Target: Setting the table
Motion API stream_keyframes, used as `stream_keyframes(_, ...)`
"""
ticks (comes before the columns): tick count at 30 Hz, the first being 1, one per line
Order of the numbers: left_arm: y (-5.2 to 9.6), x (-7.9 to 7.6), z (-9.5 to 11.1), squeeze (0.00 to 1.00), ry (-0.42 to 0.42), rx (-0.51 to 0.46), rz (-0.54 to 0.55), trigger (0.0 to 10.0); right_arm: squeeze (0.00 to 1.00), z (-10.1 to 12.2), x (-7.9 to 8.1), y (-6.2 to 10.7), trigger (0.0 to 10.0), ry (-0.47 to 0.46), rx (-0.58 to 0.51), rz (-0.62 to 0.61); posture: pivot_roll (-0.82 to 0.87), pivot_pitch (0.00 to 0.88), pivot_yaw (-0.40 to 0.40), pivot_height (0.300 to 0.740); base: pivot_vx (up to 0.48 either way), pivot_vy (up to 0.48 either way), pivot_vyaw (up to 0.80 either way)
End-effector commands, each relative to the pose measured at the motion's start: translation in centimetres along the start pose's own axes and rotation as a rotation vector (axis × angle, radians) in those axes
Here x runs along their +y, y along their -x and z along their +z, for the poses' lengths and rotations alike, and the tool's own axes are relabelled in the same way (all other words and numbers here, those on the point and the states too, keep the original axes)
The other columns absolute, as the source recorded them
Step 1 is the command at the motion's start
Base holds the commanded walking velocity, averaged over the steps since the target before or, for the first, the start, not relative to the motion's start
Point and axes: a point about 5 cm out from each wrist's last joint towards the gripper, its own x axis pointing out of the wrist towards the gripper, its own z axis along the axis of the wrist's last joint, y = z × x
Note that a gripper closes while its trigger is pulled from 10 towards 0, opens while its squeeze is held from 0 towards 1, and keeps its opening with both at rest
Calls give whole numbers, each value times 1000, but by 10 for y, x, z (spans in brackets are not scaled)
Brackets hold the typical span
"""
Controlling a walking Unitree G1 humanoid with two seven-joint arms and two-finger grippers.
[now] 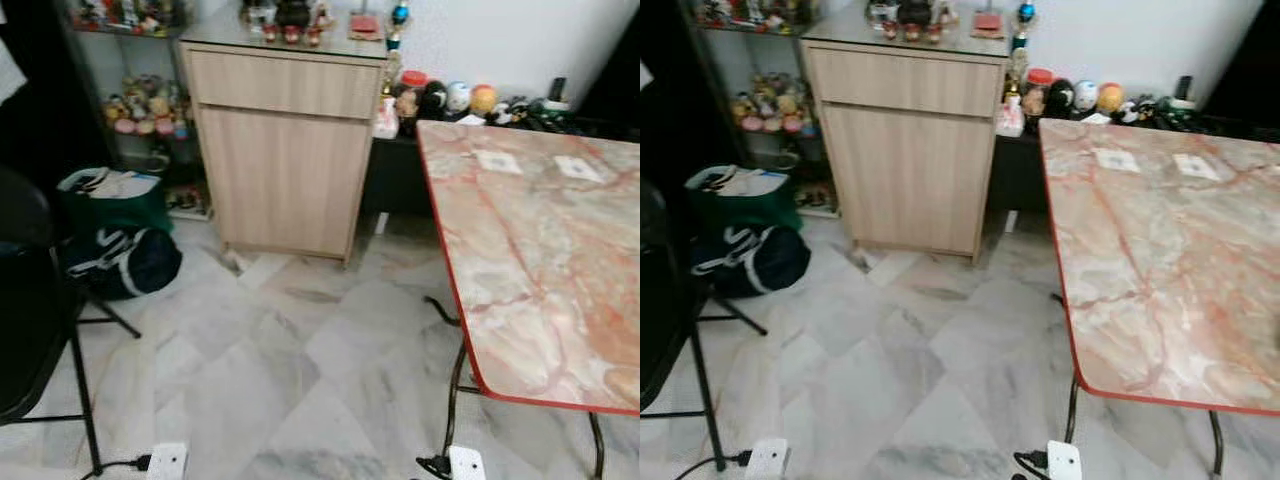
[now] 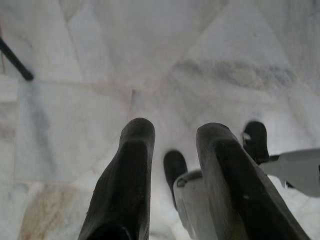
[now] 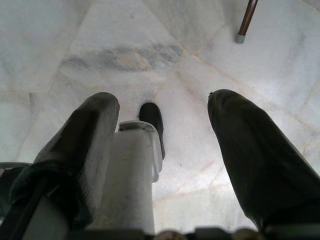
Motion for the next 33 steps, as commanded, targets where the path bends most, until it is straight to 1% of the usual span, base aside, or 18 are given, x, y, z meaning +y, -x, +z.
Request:
stream_keyframes(1,2,3,-6,0,4,17,10,10000,0,0,-2,0,10000,4,7,-3,149,0,-96,740,0,0,-694)
stream_keyframes(5,1,6,-3,0,11,8,20,10000,0,1,-2,0,10000,-3,5,-4,146,14,-95,740,0,0,-689)
stream_keyframes(15,1,7,-3,0,8,8,18,10000,0,2,0,0,10000,-14,4,-10,144,37,-82,740,0,0,-689)
stream_keyframes(16,1,6,-2,0,-10,8,11,10000,0,2,0,-1,10000,-23,-4,-12,152,43,-80,740,0,0,0)
stream_keyframes(22,1,8,1,0,-13,-2,11,10000,0,2,1,-1,10000,-28,-10,-11,159,44,-81,740,0,0,0)
stream_keyframes(25,1,9,2,0,-44,-5,7,10000,0,3,1,-1,10000,-41,-21,-9,159,44,-81,740,0,0,0)
stream_keyframes(33,0,5,1,0,-59,8,1,10000,0,3,0,0,10000,-33,-20,-9,159,36,-85,740,0,-449,0)
